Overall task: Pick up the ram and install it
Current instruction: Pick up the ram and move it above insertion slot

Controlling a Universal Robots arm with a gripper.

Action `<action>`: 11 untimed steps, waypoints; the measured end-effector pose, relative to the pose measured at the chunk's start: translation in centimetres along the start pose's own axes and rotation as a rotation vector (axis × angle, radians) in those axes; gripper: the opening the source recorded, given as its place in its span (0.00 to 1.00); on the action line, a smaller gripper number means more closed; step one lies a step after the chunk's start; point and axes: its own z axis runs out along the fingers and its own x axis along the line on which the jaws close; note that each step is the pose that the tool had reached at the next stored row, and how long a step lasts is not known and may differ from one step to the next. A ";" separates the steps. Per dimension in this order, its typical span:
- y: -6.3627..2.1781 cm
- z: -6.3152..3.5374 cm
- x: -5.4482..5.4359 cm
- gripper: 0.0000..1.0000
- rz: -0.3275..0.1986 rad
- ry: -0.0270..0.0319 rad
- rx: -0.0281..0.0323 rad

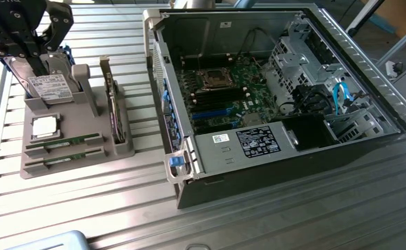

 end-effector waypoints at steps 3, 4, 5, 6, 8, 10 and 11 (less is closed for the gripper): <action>0.00 0.00 0.0 0.10 -0.017 0.0007 -0.0002; 0.00 0.00 0.0 0.10 -0.023 0.0009 -0.0002; 0.00 0.00 0.0 0.10 -0.028 0.0012 -0.0002; 0.00 0.00 0.0 0.10 -0.033 0.0013 -0.0003; 0.00 0.00 0.0 0.10 -0.042 0.0017 -0.0004; 0.00 0.00 0.0 0.10 -0.050 0.0020 -0.0004; 0.00 0.00 0.0 0.10 -0.054 0.0021 -0.0005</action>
